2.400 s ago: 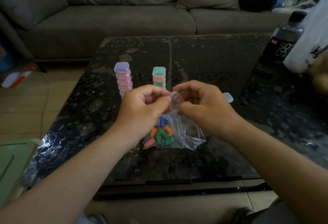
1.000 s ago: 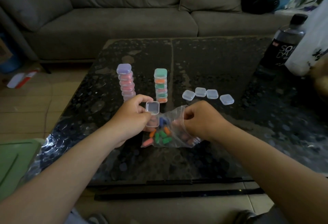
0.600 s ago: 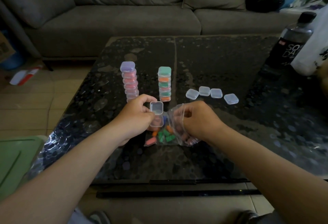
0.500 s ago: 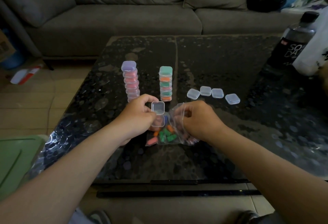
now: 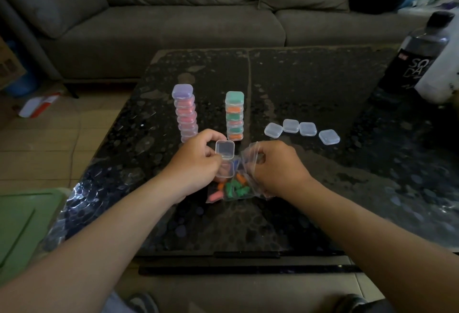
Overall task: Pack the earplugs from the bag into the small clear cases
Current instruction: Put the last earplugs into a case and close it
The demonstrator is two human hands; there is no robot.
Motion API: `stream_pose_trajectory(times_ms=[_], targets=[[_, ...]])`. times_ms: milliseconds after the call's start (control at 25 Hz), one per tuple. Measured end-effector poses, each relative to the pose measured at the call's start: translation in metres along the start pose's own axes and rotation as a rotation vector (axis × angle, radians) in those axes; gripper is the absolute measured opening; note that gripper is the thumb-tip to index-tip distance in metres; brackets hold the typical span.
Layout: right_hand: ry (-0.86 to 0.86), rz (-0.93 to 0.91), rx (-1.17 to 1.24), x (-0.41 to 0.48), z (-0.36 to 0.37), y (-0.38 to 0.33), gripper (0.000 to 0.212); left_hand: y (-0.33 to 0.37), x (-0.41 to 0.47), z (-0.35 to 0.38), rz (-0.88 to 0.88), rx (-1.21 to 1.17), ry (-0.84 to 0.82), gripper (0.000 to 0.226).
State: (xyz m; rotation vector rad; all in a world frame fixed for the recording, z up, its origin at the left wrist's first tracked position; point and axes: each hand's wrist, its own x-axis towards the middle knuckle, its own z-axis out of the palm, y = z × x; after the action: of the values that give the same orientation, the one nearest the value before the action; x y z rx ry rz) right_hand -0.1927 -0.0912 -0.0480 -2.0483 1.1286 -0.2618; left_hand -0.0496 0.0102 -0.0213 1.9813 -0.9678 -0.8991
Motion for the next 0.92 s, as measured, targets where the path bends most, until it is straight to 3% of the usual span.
stream_pose_trajectory(times_ms=[920], targets=[[0.013, -0.050, -0.102, -0.012, -0.009, -0.007, 0.011, -0.003, 0.002, 0.003, 0.044, 0.048, 0.020, 0.033]])
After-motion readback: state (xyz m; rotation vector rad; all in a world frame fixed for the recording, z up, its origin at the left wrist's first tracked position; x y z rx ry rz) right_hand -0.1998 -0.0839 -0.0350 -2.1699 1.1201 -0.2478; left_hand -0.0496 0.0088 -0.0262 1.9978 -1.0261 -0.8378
